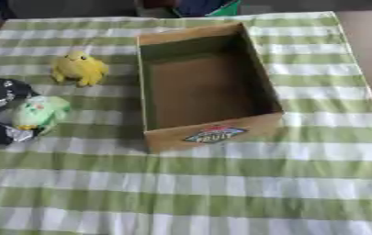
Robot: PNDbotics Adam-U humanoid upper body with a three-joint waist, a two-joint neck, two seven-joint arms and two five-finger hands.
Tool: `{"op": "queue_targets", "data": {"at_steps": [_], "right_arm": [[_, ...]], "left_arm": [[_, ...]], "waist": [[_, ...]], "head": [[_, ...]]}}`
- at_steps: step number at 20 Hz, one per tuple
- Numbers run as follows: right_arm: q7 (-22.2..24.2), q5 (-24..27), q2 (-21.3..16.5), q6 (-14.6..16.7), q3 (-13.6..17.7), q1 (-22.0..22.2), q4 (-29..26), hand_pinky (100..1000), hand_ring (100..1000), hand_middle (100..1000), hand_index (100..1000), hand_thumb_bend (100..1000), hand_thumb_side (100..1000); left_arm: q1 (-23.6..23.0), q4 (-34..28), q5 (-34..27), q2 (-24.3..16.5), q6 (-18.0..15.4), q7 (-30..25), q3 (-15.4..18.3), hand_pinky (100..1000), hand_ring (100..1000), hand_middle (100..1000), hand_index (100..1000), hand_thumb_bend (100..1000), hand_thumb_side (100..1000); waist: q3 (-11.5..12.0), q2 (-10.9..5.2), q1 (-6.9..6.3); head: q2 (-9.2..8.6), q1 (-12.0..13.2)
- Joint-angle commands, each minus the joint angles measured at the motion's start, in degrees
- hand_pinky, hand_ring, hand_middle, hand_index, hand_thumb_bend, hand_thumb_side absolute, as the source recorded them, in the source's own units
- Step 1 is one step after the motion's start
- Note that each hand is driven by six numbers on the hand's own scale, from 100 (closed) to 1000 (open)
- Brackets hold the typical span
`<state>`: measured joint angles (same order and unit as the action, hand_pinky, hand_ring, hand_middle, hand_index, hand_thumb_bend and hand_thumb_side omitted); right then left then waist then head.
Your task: Pick up objects on the table and place them in the box.
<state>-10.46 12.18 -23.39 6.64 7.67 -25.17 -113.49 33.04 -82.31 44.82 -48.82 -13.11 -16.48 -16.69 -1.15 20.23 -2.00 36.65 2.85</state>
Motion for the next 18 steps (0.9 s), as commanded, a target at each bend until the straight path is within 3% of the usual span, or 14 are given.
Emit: {"op": "queue_targets", "data": {"at_steps": [1,5,6,18], "right_arm": [[0.19,0.3,-0.64,0.01,0.08,-0.33,-1.11,760,647,521,828,100,935],[0.21,0.32,-0.63,-0.01,0.09,-0.33,-1.11,760,647,521,828,100,935],[0.21,0.32,-0.63,0.0,0.1,-0.33,-1.11,761,648,521,828,100,935],[0.13,0.39,-0.81,0.03,0.34,-0.11,-1.11,762,649,520,829,100,934]], "left_arm": [[0.55,-0.94,-0.99,-1.31,0.51,0.7,1.06,493,679,607,723,100,522],[0.48,-1.31,-1.36,-1.39,0.84,0.71,1.07,493,679,607,723,100,522],[0.6,-1.47,-1.49,-1.31,0.96,0.8,1.24,406,581,501,604,100,252],[2.47,-5.83,-1.75,-0.19,1.96,7.13,4.65,359,532,451,520,100,253]], "waist": [[0.07,-0.89,0.06],[0.06,-0.89,0.06],[0.07,-0.91,0.08],[0.04,-0.68,0.07]], "head": [[-0.29,0.06],[-0.28,0.07],[-0.26,0.07],[0.04,0.14]]}}
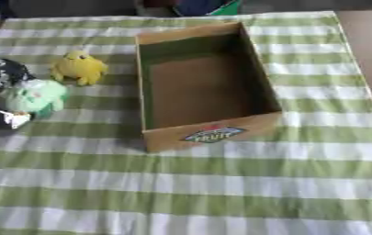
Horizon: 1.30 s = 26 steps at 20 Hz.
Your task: Pick up objects on the table and place them in the box.
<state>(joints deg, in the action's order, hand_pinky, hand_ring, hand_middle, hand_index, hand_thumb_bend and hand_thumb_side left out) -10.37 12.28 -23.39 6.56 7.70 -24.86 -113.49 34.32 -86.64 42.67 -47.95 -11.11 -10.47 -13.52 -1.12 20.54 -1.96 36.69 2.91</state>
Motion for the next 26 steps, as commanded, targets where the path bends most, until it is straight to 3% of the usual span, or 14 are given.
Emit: {"op": "queue_targets", "data": {"at_steps": [1,14,21,26], "right_arm": [[0.03,0.28,-0.84,0.13,0.32,-0.43,-1.11,762,649,520,829,100,934],[-0.34,0.4,-0.33,0.31,0.39,-0.4,-1.11,762,653,525,829,100,937],[-0.64,0.58,0.31,0.52,0.21,-0.48,-1.11,762,655,528,828,100,939],[-0.75,0.73,0.73,0.66,0.13,-0.66,-1.11,762,656,530,828,100,939]], "left_arm": [[1.59,-1.99,0.31,-0.87,-0.04,1.53,1.84,358,530,448,517,100,254],[7.43,-7.18,-3.12,1.07,0.89,4.64,4.22,349,512,417,446,100,272],[13.86,-6.64,-3.58,6.53,1.1,7.91,4.96,351,513,408,434,100,309],[19.14,-3.03,-0.82,11.67,-0.58,9.61,4.3,347,512,408,432,100,321]], "waist": [[-0.05,-0.98,0.01],[-1.14,-2.4,-0.45],[-3.11,-3.71,-0.71],[-4.61,-4.15,-0.91]], "head": [[0.06,0.05],[0.84,-0.62],[1.29,-0.23],[1.24,0.47]]}}
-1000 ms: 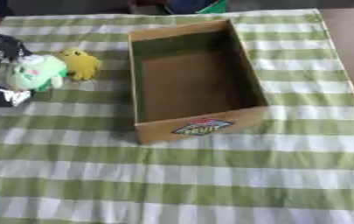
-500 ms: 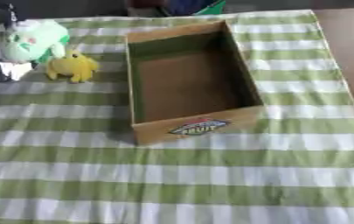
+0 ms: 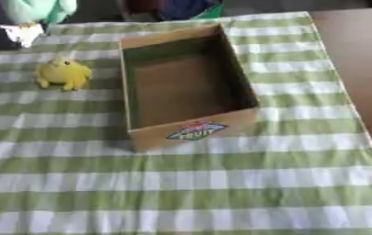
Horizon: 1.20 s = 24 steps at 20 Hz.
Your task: Pick up objects on the table and place them in the box.
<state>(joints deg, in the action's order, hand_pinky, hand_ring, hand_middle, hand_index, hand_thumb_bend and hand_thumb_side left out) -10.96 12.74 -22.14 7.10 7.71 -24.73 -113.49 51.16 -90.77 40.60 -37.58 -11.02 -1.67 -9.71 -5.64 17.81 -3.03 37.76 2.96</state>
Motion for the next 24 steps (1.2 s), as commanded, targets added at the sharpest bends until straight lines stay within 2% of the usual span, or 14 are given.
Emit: {"op": "queue_targets", "data": {"at_steps": [1,11,18,24], "right_arm": [[-0.21,0.3,-0.42,0.15,0.15,-0.84,-1.11,762,657,530,828,100,939],[-0.89,0.62,0.44,0.5,0.31,-1.89,-1.11,761,655,533,827,100,928],[-2.2,1.0,0.95,0.39,0.38,-2.46,-1.11,762,655,534,825,100,918],[-3.1,1.11,1.21,0.43,0.36,-2.95,-1.11,763,658,536,823,100,911]], "left_arm": [[3.32,2.06,1.97,2.55,-0.98,0.98,0.53,346,513,409,433,100,322],[9.89,10.5,10.42,13.98,-3.93,2.11,1.39,342,518,422,438,100,327],[11.21,15.9,16.57,17.85,-6.07,2.33,1.04,348,522,428,439,100,311],[10.94,19.42,21.75,19.86,-8.94,1.88,-0.22,349,529,437,444,100,290]], "waist": [[-0.31,-1.43,0.18],[-2.28,-1.11,-0.31],[-3.52,-0.62,-0.71],[-4.42,-0.05,-0.92]], "head": [[0.14,0.57],[-0.42,3.03],[-0.49,4.45],[-0.9,4.52]]}}
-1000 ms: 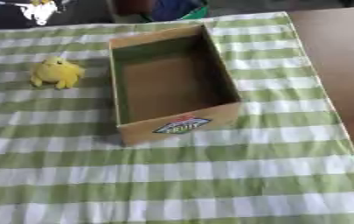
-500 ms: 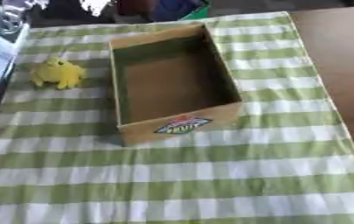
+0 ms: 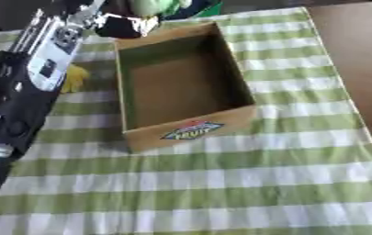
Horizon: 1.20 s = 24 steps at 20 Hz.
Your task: Pick up objects on the table and place them in the box.
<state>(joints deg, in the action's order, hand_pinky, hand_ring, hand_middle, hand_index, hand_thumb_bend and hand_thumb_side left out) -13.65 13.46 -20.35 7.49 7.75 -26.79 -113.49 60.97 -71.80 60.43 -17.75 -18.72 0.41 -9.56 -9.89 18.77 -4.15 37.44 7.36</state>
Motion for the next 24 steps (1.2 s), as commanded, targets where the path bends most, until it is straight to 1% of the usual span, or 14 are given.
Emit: {"op": "queue_targets", "data": {"at_steps": [1,6,9,11,13,14,15,16,17,19,20,22,23,24], "right_arm": [[-0.48,0.4,-0.56,0.02,0.3,-0.93,-1.11,763,658,536,823,100,911],[-0.77,0.37,-0.5,-0.08,0.4,-0.75,-1.11,764,656,534,822,100,899],[-0.76,0.33,-0.47,-0.16,0.42,-0.71,-1.11,764,656,533,821,100,898],[-0.77,0.32,-0.51,-0.17,0.45,-0.73,-1.11,764,656,533,821,100,898],[-0.8,0.29,-0.56,-0.2,0.51,-0.64,-1.11,765,656,533,821,100,896],[-0.84,0.28,-0.58,-0.22,0.55,-0.6,-1.11,765,656,533,821,100,895],[-0.87,0.28,-0.58,-0.25,0.57,-0.59,-1.11,765,656,533,821,100,895],[-0.87,0.27,-0.6,-0.26,0.57,-0.6,-1.11,765,656,533,821,100,896],[-0.87,0.27,-0.61,-0.28,0.57,-0.59,-1.11,765,655,532,821,100,896],[-0.86,0.24,-0.61,-0.36,0.59,-0.52,-1.11,765,655,532,821,100,895],[-0.87,0.22,-0.59,-0.42,0.61,-0.48,-1.11,765,655,531,820,100,894],[-0.87,0.18,-0.57,-0.49,0.64,-0.41,-1.11,765,655,531,820,100,893],[-0.86,0.17,-0.56,-0.53,0.64,-0.4,-1.11,765,655,530,820,100,893],[-0.84,0.17,-0.53,-0.55,0.64,-0.4,-1.11,765,654,530,820,100,893]], "left_arm": [[1.08,0.86,2.85,0.21,-1.73,-0.33,-0.49,349,529,437,444,100,290],[0.33,3.86,6.97,0.79,-4.68,-2.98,-1.84,378,556,475,481,100,262],[0.26,5.16,9.47,1.33,-6.78,-4.82,-1.94,405,587,506,509,100,256],[0.19,6.02,11.1,1.48,-8.1,-6.13,-2.1,437,628,557,548,100,250],[0.13,6.93,12.85,1.54,-9.29,-7.77,-2.2,474,676,611,616,100,245],[0.09,7.32,13.73,1.47,-9.8,-8.63,-2.33,489,700,637,634,100,244],[0.07,7.62,14.6,1.4,-10.17,-9.48,-2.47,507,728,669,657,100,288],[0.01,7.95,15.48,1.35,-10.58,-10.36,-2.67,520,740,682,668,100,311],[-0.03,8.13,16.36,1.38,-10.92,-11.23,-2.71,539,758,701,685,100,361],[-0.13,7.92,17.67,1.71,-11.56,-12.9,-2.39,560,778,726,724,100,410],[-0.17,7.53,17.92,1.82,-11.75,-13.5,-2.14,582,810,769,810,104,508],[-0.28,6.7,17.87,1.94,-11.83,-14.14,-1.77,601,835,804,865,269,671],[-0.29,6.28,17.73,1.96,-11.65,-14.21,-1.64,605,839,809,880,334,730],[-0.25,5.82,17.6,1.95,-11.21,-14.03,-1.44,611,848,820,897,440,802]], "waist": [[-0.28,-0.96,0.19],[-0.48,-0.78,0.02],[-0.67,-0.73,-0.05],[-0.76,-0.66,-0.06],[-0.71,-0.64,-0.06],[-0.66,-0.64,-0.08],[-0.6,-0.64,-0.08],[-0.52,-0.63,-0.06],[-0.45,-0.63,-0.04],[-0.33,-0.6,0.01],[-0.33,-0.59,0.03],[-0.39,-0.56,0.07],[-0.44,-0.54,0.1],[-0.48,-0.51,0.15]], "head": [[-0.58,0.13],[-0.84,-0.13],[-0.95,-0.14],[-0.99,-0.18],[-0.89,-0.18],[-0.92,-0.21],[-0.93,-0.23],[-0.9,-0.27],[-0.83,-0.29],[-0.65,-0.28],[-0.55,-0.25],[-0.41,-0.18],[-0.36,-0.14],[-0.3,-0.07]]}}
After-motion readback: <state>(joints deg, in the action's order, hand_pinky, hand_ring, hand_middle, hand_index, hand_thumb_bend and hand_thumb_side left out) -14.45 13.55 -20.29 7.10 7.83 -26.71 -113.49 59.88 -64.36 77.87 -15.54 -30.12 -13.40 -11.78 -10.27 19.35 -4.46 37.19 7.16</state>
